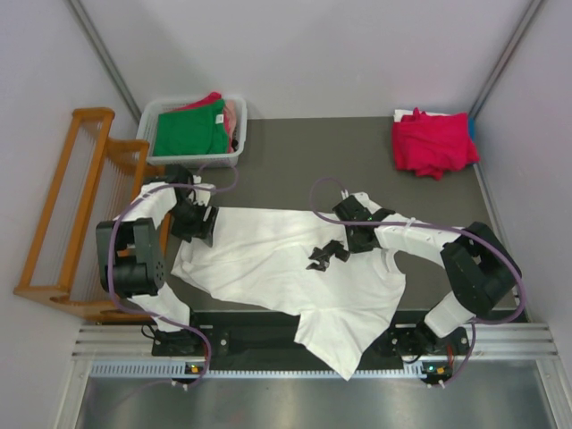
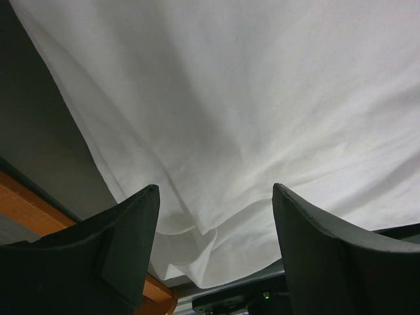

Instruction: Fold and stack the t-shirts

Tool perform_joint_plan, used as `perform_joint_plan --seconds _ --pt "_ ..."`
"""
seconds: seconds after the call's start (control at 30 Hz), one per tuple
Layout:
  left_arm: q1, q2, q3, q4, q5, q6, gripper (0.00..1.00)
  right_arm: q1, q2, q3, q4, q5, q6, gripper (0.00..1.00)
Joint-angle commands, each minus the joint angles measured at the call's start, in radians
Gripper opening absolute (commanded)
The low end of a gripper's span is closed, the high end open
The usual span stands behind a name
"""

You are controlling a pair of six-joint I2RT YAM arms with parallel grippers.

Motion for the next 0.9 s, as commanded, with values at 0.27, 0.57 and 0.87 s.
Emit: perform_joint_plan --seconds 0.27,0.57,0.87 --pt "0.001 -0.051 -0.005 0.021 -0.018 0.016 0.74 0.003 -0.136 -0.012 -0.052 0.06 0.023 0.0" --pt "-0.001 -0.06 0.01 0.012 -0.019 0.018 0.74 0.095 -0.395 -0.09 -0.265 0.004 0.164 0.0" --pt "-0.001 -0.063 0.036 -0.002 -0.015 0.021 0.74 0.201 -0.414 -0.08 -0.417 -0.015 0.239 0.0"
